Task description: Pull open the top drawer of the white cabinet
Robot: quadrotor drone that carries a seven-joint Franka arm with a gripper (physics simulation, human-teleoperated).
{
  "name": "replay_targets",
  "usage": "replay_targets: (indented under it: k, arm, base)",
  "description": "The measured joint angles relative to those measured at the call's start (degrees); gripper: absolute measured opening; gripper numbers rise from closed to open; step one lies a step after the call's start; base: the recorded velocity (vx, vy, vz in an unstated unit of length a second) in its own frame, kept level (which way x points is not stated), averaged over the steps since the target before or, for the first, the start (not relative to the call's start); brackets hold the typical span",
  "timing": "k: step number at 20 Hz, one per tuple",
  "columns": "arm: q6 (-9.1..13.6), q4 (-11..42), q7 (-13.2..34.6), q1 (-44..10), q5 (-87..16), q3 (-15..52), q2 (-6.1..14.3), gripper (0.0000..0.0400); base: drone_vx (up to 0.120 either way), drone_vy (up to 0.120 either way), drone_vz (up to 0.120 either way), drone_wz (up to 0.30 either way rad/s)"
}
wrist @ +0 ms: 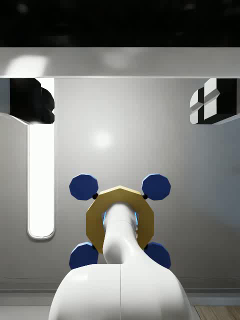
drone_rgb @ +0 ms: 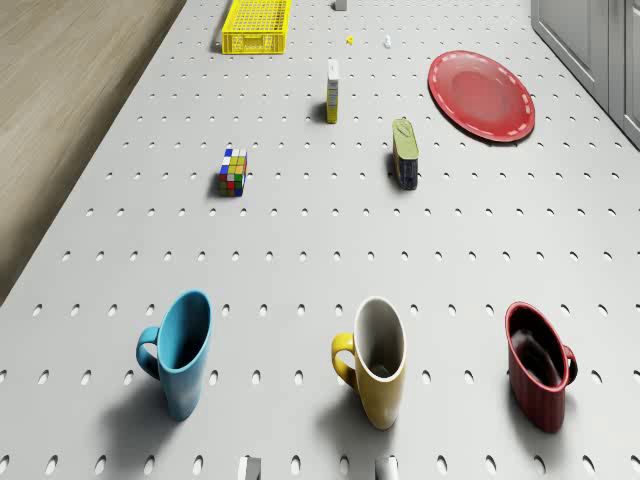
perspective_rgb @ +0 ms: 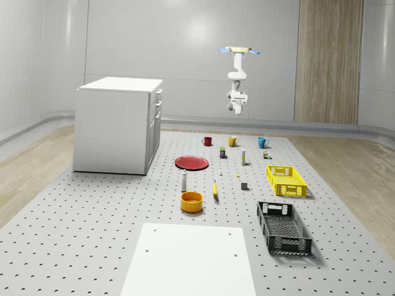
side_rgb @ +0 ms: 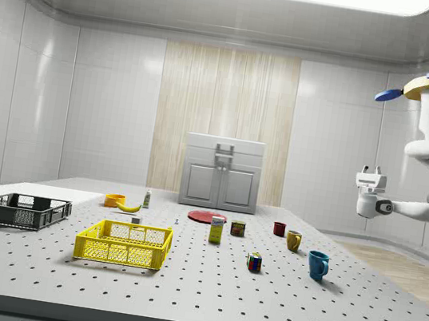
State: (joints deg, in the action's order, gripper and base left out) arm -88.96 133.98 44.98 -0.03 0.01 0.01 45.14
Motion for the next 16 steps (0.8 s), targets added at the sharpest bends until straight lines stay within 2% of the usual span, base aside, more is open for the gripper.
replay_targets:
  k: [3,8,12,16]
  arm:
    - [3.1,-3.6,-0.1,-0.1,0.0,0.0,-0.4,0.0340]
    - [7.1,-9.7,-0.1,-0.2,0.1,0.1,-2.3,0.0315]
    - [9.3,-13.5,-0.1,-0.3,0.1,0.1,-3.7,0.0309]
    - [10.4,-15.6,-0.3,-0.1,2.1,-1.0,-4.5,0.0306]
  base:
    - [0.000,0.000,0.000,0.000]
    - [0.000,0.000,0.000,0.000]
    - [0.000,0.000,0.000,0.000]
    - [0.000,0.000,0.000,0.000]
